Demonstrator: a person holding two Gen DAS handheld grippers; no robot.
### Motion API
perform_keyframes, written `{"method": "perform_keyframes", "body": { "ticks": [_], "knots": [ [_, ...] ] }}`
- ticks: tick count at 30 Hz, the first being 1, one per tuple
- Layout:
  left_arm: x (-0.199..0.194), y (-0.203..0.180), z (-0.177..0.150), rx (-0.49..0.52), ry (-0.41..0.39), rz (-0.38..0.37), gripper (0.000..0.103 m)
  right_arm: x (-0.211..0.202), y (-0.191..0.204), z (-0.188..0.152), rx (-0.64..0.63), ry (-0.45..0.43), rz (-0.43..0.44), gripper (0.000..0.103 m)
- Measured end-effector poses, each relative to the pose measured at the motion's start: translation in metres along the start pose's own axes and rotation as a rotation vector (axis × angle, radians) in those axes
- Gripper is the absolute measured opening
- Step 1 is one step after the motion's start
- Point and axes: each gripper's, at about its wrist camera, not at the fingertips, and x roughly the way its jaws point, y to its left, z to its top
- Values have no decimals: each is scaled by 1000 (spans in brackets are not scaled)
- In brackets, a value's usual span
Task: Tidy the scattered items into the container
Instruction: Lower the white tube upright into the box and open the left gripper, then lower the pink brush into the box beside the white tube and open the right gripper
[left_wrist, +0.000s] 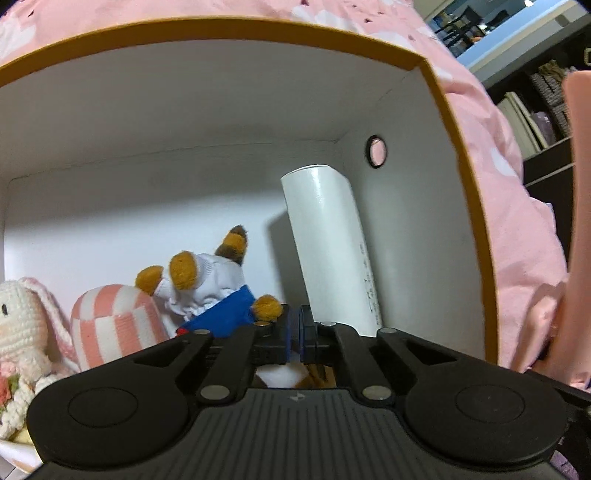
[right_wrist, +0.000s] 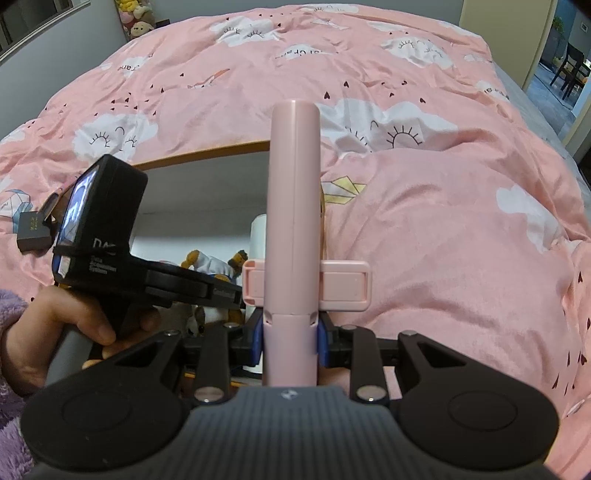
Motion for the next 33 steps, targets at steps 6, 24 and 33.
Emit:
{"method": "perform_keyframes", "body": {
  "ticks": [6,24,33],
  "knots": [
    [-18,-6,1,24,-53,12,4,0,3,2,-9,-6,-5,30],
    [-3,-6,9,43,-57,-8,3,0,7,0,-25,2,-8,30],
    [-19,-1,3,58,-53,-62,4,1,14,3,-38,6,-4,30]
  ]
}}
